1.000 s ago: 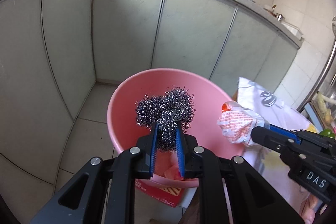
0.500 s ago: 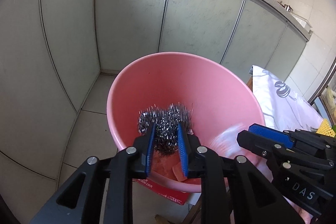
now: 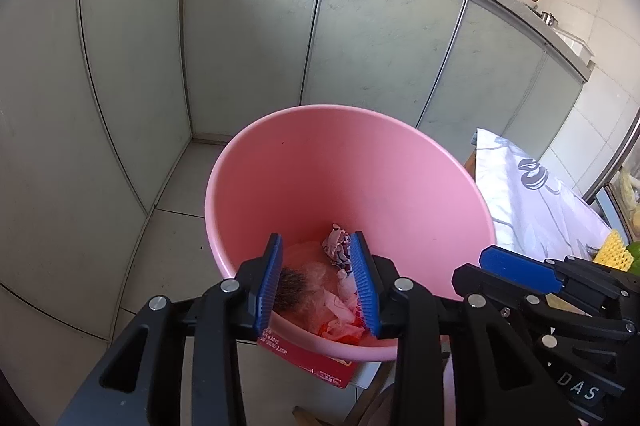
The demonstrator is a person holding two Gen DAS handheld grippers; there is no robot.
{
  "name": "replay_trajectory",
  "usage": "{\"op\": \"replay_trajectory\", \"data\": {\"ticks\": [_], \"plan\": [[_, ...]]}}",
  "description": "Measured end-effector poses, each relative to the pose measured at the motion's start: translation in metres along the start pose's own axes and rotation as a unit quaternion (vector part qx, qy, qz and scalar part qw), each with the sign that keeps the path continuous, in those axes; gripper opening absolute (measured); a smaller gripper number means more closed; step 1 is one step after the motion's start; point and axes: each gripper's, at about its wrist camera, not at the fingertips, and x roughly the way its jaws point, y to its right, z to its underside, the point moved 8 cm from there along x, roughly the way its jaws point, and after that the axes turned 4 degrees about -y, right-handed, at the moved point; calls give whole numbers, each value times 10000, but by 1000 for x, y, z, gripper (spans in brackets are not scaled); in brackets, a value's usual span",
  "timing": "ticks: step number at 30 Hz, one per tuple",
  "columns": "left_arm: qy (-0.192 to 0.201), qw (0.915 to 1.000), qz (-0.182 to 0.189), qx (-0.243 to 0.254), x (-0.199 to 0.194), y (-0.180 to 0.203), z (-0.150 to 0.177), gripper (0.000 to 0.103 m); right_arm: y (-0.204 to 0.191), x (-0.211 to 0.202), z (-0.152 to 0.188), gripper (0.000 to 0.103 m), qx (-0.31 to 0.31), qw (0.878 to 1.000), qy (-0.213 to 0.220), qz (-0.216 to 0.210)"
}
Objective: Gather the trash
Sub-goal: 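Open the left tool over the pink bucket while the right tool opens to drop the bag, then move both open tools back over the trash on the table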
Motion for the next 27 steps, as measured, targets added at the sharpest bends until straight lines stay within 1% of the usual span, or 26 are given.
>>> {"op": "replay_trajectory", "data": {"ticks": [12, 19, 24, 27], "plan": [[209, 9993, 228, 202, -36, 25, -4, 34, 8, -37, 8, 31, 185, 9993, 327, -6], [302, 9977, 425, 438, -58, 51, -1, 34, 14, -68, 21, 31, 186, 9981, 584, 63], [324, 9957, 598, 623, -67, 74, 3, 34, 26, -92, 32, 31, 341, 9966, 736, 136], [305, 9937, 768, 757, -74, 91, 8, 34, 34, -103, 40, 31, 444, 9957, 785, 218]]}}
